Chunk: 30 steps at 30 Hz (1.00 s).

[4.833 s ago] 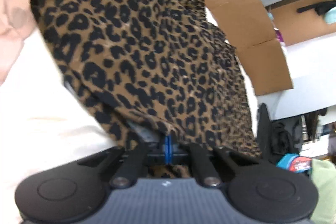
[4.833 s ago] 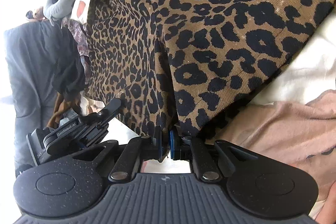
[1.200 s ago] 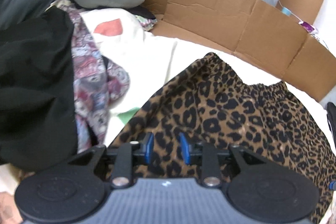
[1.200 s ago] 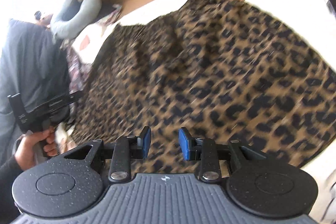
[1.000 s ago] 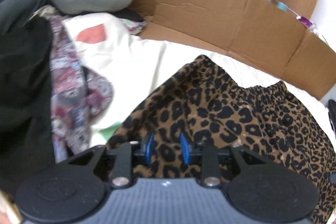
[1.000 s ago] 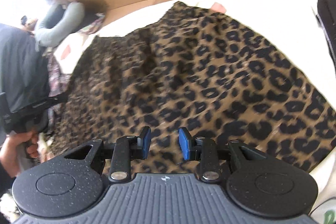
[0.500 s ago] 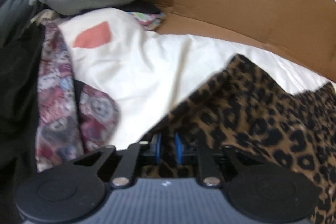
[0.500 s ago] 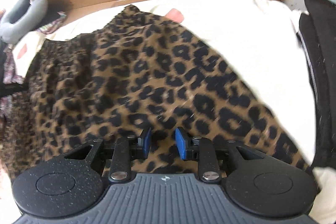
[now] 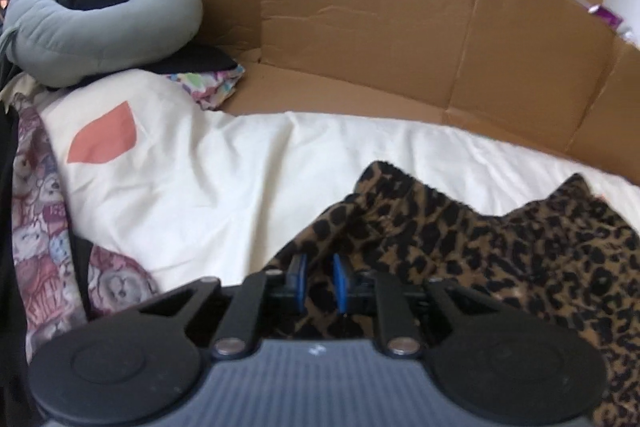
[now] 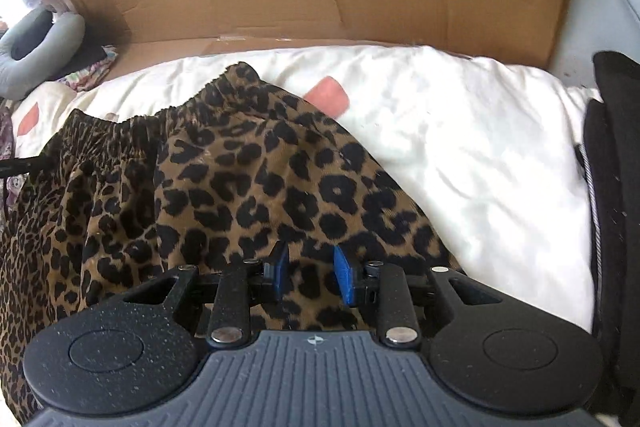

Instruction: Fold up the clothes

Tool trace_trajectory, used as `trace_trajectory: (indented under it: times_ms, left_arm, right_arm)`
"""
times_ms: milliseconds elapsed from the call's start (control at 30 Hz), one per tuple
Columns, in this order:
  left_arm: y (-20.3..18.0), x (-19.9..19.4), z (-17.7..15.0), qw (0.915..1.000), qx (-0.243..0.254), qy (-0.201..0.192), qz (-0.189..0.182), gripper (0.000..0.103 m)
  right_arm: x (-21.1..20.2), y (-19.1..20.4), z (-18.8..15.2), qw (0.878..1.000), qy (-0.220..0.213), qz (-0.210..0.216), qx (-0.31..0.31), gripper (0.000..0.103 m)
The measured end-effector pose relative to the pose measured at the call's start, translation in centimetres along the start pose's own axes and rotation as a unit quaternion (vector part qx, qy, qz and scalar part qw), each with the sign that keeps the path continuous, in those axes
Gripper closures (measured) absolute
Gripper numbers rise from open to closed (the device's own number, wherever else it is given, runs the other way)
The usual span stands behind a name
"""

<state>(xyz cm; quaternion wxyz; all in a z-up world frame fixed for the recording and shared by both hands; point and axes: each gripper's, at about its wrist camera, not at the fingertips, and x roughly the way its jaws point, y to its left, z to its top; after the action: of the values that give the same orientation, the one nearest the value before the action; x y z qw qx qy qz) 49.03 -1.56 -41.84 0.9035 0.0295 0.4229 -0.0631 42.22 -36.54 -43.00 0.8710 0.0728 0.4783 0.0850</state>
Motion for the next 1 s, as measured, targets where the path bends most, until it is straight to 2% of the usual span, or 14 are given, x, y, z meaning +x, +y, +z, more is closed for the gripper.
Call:
trace_trajectory:
  times_ms: [100,167,333,500,567,633,767,833,1000]
  left_arm:
    - [0.3,1.4,0.4,0.9996,-0.009,0.017,0.020,0.086]
    - [0.5,2.2,0.4,0.9988,-0.020,0.028,0.034,0.091]
    - [0.1,3.2,0.6,0.9960,-0.035,0.043,0.069,0.090]
    - [0.5,2.8,1.7,0.9946,-0.041,0.062,0.072,0.090]
    - [0.9,2.3,1.8,0.9949,-0.046,0.058,0.069,0.084]
    - [1.2,1.6,2.1,0.9953,-0.052,0.052,0.063,0.059]
    - [2.1,-0.1,2.4,0.9963,-0.063,0.042,0.041,0.054]
    - [2.5,-1.2,2.5,0.9969,-0.064,0.035,0.029,0.048]
    - [3.2,-4.9,2.0,0.9984,-0.054,0.015,0.009,0.048]
  right_arm:
    - [0.9,0.1,0.6,1.000,-0.008,0.001,-0.006,0.071]
    - [1.7,0.0,1.2,1.000,-0.012,-0.004,-0.002,0.071]
    - [2.8,0.2,2.7,0.999,-0.019,-0.024,-0.025,0.072]
    - [3.8,0.1,4.5,0.998,-0.017,-0.044,-0.045,0.072]
    - [3.6,0.4,4.8,0.995,-0.026,-0.071,-0.062,0.071]
    - [3.0,0.3,5.1,0.994,-0.037,-0.081,-0.060,0.070]
    - [1.4,-0.5,4.9,0.997,-0.055,-0.048,-0.036,0.070]
    - [0.8,-0.5,4.7,0.997,-0.059,-0.040,-0.036,0.070]
    - [-1.0,-0.3,4.4,0.996,-0.082,-0.026,-0.025,0.070]
